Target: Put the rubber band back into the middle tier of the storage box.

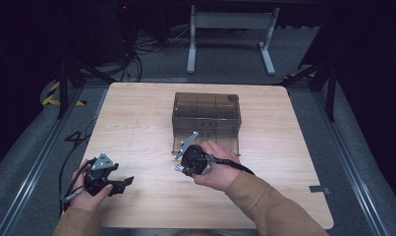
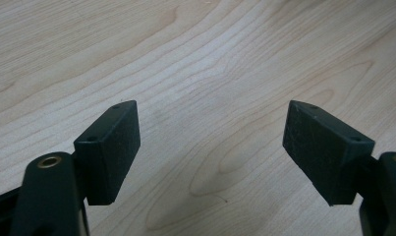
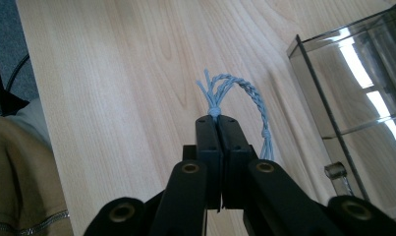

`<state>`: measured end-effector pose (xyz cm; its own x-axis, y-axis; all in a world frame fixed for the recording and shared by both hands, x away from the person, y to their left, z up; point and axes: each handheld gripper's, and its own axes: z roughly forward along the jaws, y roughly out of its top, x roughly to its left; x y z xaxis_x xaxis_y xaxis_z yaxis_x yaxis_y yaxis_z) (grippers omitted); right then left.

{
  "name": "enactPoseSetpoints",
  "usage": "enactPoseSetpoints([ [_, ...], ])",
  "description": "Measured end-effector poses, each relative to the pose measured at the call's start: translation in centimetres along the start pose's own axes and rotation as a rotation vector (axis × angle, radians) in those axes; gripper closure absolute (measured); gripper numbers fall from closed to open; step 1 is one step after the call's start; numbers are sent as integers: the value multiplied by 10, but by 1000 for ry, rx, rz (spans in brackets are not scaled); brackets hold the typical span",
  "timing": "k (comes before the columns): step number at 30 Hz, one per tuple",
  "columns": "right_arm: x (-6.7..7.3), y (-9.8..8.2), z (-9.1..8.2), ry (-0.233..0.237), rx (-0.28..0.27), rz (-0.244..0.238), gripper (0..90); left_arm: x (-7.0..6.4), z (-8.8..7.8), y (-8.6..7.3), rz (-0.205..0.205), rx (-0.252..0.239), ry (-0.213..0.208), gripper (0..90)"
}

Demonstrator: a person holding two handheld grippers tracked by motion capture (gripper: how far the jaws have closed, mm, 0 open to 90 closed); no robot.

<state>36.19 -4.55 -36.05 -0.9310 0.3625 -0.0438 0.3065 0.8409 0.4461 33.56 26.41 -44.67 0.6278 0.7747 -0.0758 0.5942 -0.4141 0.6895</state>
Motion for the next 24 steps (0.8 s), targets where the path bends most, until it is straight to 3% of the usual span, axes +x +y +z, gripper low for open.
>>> enactPoseSetpoints([
  [24,-21,1,-25,-47,9,47,897,1,1,-1,-5,-6,3,227],
])
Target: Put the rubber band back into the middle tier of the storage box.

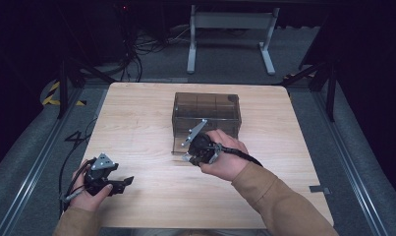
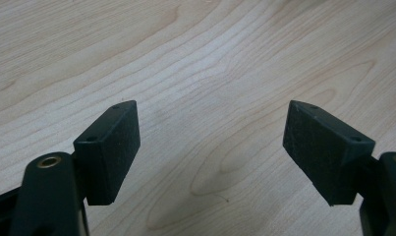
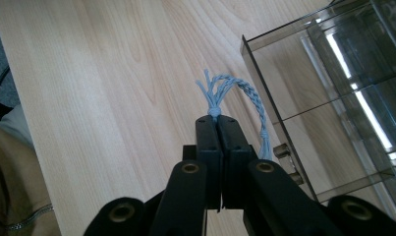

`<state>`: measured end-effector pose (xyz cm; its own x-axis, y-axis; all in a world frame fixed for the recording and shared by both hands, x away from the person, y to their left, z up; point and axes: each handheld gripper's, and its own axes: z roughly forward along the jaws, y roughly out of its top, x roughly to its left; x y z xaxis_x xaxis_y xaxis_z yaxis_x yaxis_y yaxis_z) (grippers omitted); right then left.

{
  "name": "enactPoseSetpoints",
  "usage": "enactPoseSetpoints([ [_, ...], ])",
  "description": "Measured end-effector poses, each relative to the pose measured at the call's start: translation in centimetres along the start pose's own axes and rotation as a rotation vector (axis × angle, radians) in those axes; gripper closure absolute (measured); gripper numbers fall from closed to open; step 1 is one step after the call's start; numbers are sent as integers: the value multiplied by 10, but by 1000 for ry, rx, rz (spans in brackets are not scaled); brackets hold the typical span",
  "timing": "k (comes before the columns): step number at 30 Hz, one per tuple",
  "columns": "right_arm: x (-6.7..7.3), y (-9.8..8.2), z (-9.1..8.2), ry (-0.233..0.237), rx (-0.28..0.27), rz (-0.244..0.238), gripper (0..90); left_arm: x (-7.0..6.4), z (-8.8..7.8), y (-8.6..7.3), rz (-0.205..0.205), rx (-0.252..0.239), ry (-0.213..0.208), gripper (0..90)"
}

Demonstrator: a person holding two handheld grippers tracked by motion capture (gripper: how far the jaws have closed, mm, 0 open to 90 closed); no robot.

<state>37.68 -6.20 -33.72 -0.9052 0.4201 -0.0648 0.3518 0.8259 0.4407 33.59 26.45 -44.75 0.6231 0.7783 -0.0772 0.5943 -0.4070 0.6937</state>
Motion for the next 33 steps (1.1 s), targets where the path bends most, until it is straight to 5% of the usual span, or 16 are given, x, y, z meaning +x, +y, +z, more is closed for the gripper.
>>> enactPoseSetpoints([
  [18,-22,3,-5,-36,36,12,896,0,0,0,1,-1,3,227],
  [33,-40,3,9,-98,68,5,897,0,0,0,2,-2,3,227],
])
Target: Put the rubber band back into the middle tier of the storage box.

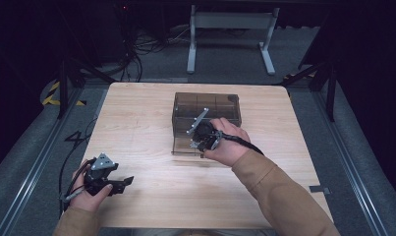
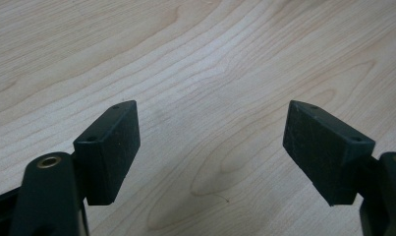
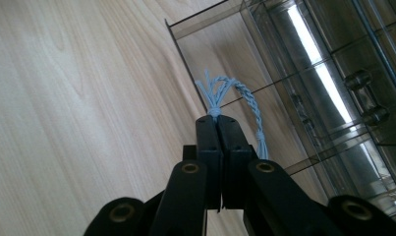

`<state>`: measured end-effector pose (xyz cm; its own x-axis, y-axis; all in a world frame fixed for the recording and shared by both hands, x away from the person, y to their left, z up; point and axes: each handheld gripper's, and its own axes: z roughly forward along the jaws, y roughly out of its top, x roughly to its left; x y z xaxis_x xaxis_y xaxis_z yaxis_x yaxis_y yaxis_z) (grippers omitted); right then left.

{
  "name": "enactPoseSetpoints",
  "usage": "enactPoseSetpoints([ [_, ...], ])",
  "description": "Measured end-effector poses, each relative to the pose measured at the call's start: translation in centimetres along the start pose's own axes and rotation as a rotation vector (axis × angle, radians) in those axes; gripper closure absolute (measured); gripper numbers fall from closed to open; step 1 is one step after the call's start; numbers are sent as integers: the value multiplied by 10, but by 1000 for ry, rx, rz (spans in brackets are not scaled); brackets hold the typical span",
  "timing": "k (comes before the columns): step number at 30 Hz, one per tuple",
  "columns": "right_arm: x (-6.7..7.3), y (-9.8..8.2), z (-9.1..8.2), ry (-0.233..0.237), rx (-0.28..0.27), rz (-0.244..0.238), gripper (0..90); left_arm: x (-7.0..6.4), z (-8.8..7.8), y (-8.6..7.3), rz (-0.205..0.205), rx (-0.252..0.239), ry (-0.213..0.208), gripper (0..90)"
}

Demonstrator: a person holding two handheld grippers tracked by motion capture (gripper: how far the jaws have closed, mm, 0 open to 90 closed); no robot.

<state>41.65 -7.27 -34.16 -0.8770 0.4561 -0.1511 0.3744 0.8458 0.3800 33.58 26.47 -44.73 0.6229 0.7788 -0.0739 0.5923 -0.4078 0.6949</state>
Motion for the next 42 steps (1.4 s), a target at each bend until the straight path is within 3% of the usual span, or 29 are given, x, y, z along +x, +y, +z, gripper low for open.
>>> enactPoseSetpoints([
  [25,-20,-2,24,-59,56,21,896,0,0,0,0,1,-1,227],
  [42,-23,-5,38,-87,89,20,896,0,0,0,-1,3,-3,228],
])
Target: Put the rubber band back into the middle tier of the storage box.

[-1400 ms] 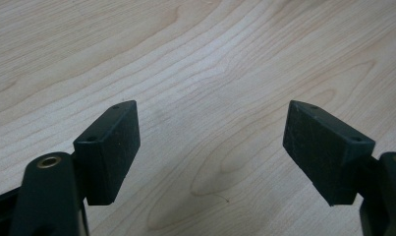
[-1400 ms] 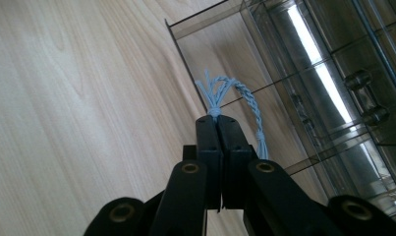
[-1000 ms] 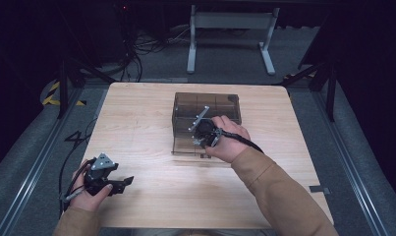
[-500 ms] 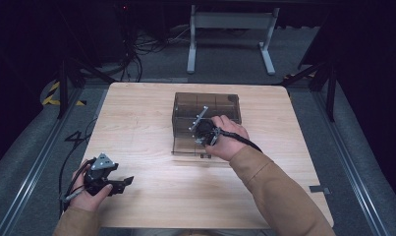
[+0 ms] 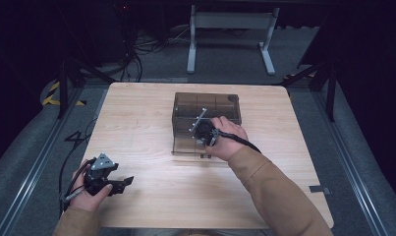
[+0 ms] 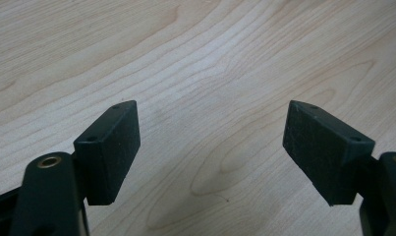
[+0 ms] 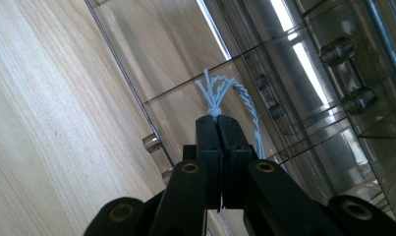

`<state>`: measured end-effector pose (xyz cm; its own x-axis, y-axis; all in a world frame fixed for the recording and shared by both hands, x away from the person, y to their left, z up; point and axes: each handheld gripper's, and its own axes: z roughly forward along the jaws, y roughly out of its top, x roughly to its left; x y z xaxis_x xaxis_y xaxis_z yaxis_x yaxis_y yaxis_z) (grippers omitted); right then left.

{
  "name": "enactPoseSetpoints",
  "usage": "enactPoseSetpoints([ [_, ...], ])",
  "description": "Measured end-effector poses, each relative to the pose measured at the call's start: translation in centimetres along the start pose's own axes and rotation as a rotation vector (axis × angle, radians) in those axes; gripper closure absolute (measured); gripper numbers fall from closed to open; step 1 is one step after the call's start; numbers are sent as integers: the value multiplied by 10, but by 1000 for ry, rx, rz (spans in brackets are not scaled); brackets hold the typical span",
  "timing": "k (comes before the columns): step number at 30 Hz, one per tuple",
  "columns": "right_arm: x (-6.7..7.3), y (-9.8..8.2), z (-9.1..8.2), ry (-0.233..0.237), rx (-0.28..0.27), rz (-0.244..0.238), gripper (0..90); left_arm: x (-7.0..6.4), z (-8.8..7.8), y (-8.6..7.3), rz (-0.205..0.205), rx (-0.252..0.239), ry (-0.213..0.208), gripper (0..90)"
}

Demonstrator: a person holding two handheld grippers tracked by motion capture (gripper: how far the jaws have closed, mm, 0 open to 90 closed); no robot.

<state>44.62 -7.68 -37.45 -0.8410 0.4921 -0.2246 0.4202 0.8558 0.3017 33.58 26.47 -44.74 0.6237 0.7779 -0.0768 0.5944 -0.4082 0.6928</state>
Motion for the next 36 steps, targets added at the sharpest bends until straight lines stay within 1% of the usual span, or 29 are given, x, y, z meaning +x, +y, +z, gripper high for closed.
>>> enactPoseSetpoints([
  [12,2,-3,8,30,4,8,892,0,0,0,1,1,0,230],
  [16,2,-4,10,32,0,9,891,0,0,0,1,1,0,231],
  [20,2,-5,11,50,-5,18,854,0,0,0,3,0,1,231],
  [22,2,-5,12,59,-11,25,819,0,0,0,1,2,0,232],
  [32,2,-6,10,66,-27,38,789,0,0,0,2,1,-1,232],
  [36,2,-6,8,80,-39,41,782,0,0,0,3,-2,2,231],
])
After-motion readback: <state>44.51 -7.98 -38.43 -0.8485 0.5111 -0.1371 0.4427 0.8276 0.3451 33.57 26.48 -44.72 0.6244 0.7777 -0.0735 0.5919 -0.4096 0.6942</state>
